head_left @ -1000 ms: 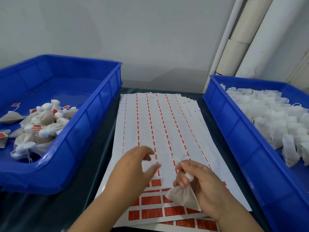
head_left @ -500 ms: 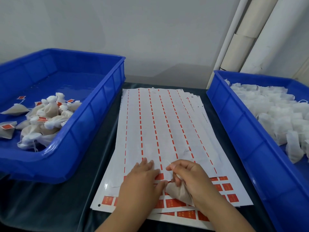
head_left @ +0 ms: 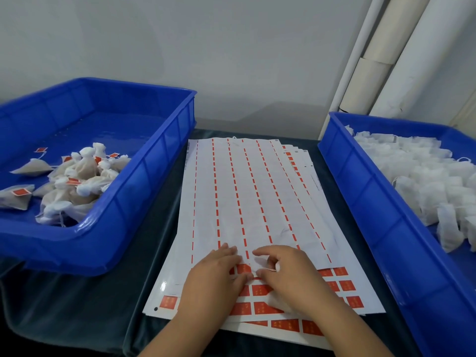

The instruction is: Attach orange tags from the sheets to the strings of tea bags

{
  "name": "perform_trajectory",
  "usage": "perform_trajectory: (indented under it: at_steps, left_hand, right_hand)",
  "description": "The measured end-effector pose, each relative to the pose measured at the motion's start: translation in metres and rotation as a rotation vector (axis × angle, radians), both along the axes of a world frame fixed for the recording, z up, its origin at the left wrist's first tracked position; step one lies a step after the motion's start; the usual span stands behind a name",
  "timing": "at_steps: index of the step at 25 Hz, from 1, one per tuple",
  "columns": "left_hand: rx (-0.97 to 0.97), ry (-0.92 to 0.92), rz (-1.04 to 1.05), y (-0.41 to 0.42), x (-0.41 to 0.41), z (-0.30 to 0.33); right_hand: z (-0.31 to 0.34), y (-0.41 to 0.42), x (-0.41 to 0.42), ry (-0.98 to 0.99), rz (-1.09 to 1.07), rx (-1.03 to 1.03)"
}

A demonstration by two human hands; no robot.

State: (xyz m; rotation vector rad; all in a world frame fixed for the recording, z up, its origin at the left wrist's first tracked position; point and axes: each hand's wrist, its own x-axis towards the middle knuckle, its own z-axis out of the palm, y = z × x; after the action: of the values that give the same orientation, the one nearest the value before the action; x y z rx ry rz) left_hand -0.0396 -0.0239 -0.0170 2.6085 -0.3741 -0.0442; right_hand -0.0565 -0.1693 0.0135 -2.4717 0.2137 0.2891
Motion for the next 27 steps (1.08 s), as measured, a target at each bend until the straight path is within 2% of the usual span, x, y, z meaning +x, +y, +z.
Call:
perform_trajectory:
  at_steps: [5, 8, 14, 22, 27]
  left_hand:
    - [0.153, 0.068, -0.112, 0.003, 0.008, 0.006]
    - [0.265, 0.075, -0.196, 0.002, 0.012, 0.011]
    - [0.377, 0.061, -0.284, 0.000, 0.012, 0.020]
    - [0.256, -0.087, -0.270, -0.005, 0.003, 0.016]
    - [0.266, -0.082, -0.316, -0.004, 0.008, 0.016]
  right_hand:
    - [0.014, 0.000, 0.019, 0.172, 0.213, -0.264]
    - [0.018, -0.003, 0.024, 0.218, 0.210, -0.232]
    - [0.013, -0.007, 0.020, 0.167, 0.179, -0.168]
    - [0.006, -0.009, 0.020, 0.134, 0.174, -0.158]
    - [0.003, -0.013, 0.020, 0.129, 0.238, -0.123]
